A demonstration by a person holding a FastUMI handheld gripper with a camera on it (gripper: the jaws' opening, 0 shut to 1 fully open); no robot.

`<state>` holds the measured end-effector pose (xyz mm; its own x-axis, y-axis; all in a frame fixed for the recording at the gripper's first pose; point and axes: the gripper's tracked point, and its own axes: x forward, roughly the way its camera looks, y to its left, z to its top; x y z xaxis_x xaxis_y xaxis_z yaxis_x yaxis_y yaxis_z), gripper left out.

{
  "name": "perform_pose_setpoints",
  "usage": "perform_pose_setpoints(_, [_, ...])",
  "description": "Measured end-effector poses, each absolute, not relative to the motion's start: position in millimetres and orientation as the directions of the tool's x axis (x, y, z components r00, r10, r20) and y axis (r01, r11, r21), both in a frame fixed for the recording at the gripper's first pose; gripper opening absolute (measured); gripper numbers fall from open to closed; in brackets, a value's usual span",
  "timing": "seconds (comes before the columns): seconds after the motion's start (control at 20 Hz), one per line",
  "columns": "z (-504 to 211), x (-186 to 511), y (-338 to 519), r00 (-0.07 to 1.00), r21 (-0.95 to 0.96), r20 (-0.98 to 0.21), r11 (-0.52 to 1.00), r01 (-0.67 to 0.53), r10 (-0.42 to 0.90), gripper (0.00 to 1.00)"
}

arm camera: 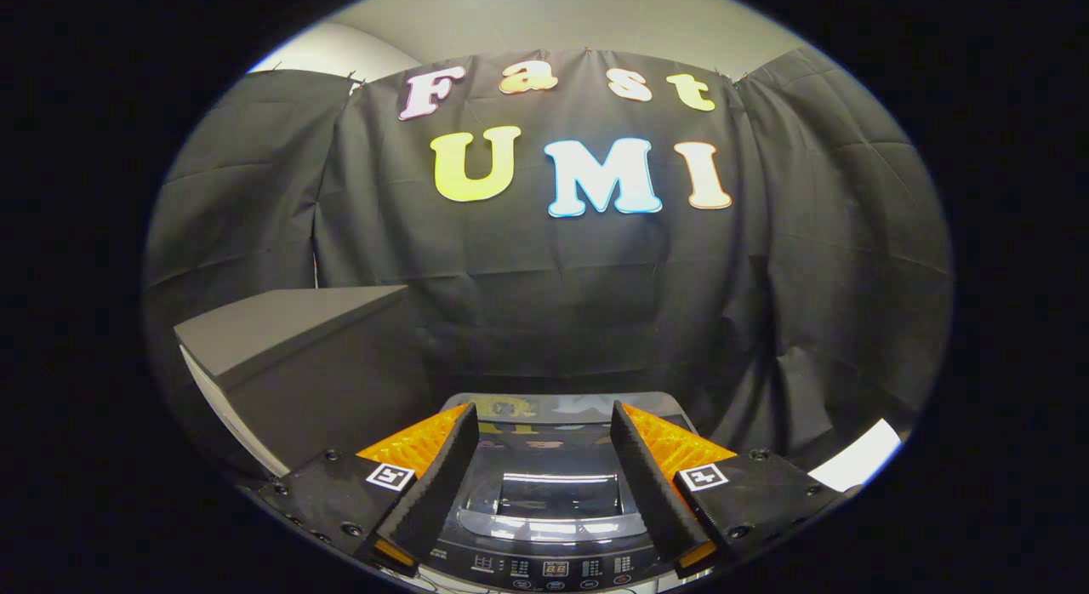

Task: Put the clothes into the washing machine and then close the washing machine lid.

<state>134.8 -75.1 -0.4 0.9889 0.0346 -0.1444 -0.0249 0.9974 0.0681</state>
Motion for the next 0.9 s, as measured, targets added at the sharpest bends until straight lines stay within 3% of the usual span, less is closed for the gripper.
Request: perform_pose_setpoints(0.9, [120, -2, -82, 0.999, 0.040, 0.050, 0.999, 0.012, -0.014, 0.97])
